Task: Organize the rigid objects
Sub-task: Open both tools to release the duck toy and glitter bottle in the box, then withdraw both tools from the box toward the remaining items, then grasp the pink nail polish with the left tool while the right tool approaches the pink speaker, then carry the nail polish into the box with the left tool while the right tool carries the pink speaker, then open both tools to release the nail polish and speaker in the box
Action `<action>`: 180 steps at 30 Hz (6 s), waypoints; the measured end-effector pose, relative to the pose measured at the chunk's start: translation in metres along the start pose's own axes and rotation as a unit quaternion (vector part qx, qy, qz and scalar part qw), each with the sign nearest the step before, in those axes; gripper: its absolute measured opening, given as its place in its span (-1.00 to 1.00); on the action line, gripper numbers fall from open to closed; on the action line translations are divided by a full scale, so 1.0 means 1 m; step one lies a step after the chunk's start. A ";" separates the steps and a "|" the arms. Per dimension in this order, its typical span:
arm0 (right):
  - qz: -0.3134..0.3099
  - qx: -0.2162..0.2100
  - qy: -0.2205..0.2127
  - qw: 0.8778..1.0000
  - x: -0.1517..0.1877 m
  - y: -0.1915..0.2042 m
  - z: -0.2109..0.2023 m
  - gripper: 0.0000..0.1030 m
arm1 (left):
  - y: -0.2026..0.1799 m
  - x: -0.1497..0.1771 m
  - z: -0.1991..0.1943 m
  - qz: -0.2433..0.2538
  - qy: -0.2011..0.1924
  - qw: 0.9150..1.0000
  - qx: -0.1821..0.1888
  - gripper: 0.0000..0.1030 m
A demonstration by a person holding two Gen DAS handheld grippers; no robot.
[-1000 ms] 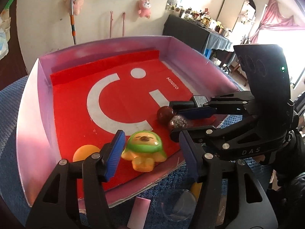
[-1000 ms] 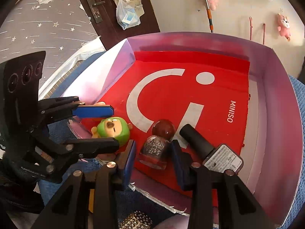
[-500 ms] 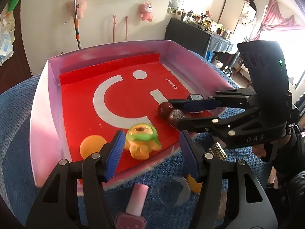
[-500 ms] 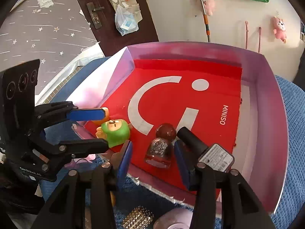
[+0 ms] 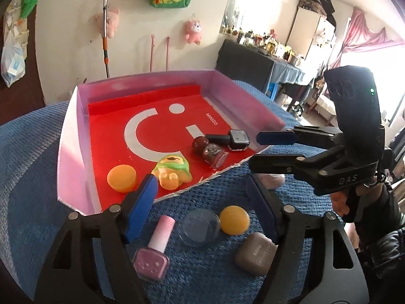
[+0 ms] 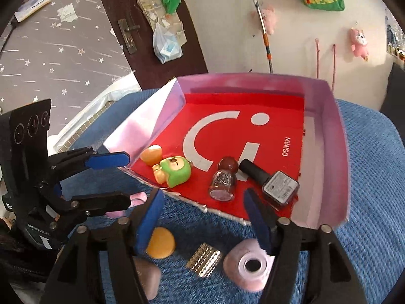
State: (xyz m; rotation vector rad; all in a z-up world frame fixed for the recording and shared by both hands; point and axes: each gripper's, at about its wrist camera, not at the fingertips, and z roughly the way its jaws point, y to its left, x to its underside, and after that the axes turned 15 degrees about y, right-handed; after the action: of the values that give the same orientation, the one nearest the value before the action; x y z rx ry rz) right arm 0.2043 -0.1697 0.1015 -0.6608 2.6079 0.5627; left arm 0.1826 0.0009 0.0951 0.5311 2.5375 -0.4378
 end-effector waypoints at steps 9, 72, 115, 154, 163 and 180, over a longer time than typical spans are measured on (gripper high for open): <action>0.023 0.032 -0.076 0.996 0.038 0.022 -0.047 0.94 | -0.016 0.033 -0.034 -0.025 -0.084 0.995 -0.039 0.80; 0.087 0.101 0.002 0.991 0.070 -0.020 0.005 0.79 | 0.021 0.064 0.015 -0.012 0.070 0.993 -0.090 0.32; 0.033 0.076 -0.010 0.997 0.072 -0.001 -0.008 0.13 | 0.024 0.064 -0.009 -0.029 0.029 0.997 -0.067 -0.24; -0.023 0.187 0.110 0.976 -0.096 -0.043 0.061 0.13 | 0.051 -0.098 0.099 0.008 0.153 0.987 -0.049 -0.27; -0.040 0.211 0.148 0.965 -0.096 -0.044 0.080 0.13 | 0.048 -0.093 0.105 0.014 0.173 0.984 -0.051 -0.29; -0.041 0.212 0.158 0.964 -0.102 -0.043 0.082 0.12 | 0.043 -0.093 0.101 0.021 0.172 0.983 -0.052 -0.29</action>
State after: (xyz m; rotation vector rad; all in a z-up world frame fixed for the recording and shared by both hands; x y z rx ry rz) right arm 0.3312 -0.1298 0.0667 -0.7550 2.8391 -0.1460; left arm 0.3174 -0.0279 0.0536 0.6698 2.8525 -0.2101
